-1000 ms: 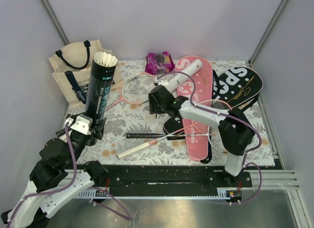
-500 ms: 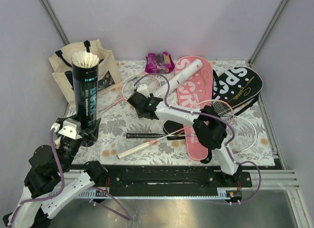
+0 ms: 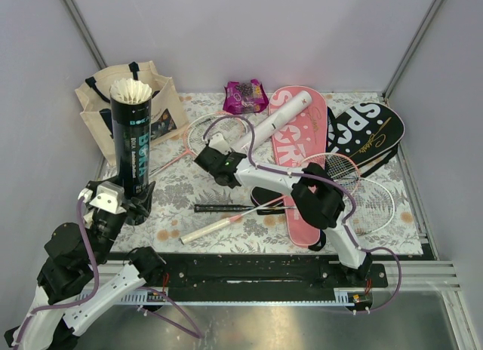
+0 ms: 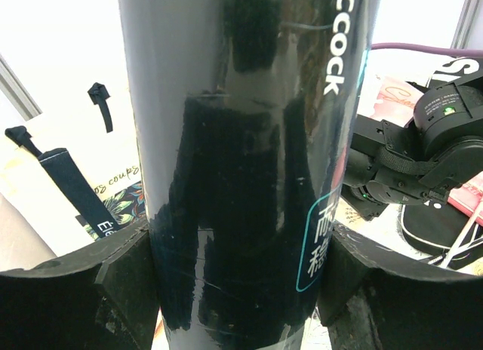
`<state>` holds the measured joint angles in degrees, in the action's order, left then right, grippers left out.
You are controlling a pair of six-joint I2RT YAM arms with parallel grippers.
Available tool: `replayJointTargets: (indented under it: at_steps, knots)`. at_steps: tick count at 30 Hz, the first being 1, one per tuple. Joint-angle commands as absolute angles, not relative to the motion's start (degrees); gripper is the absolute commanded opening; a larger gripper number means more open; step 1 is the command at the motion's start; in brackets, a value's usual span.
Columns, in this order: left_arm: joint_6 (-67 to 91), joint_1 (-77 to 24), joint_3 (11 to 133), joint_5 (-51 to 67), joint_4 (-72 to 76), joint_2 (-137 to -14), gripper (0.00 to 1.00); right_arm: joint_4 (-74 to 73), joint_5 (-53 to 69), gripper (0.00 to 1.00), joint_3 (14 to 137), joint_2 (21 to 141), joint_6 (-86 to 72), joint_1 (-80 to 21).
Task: Pack up the badminton gear
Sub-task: Pick up the shuttlecock at the center of the board.
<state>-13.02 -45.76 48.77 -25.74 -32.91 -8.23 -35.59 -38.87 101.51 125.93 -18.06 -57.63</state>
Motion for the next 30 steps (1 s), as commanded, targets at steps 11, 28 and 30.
replayJointTargets:
  at_steps: [11,28,30]
  knots:
    - [-14.24,-45.88,46.23,-25.58,-29.35,-8.17,0.43,-28.75,-34.30,0.00,88.52,102.33,-16.26,-52.83]
    - [-21.70,-45.88,39.82,-10.38,-30.50,-15.90,0.42,-24.88,19.39,0.00,89.73,67.68,-18.18,-22.60]
    - [-23.02,-45.88,39.20,-8.36,-30.50,-17.31,0.42,-22.77,27.91,0.00,90.44,67.15,-21.25,-20.58]
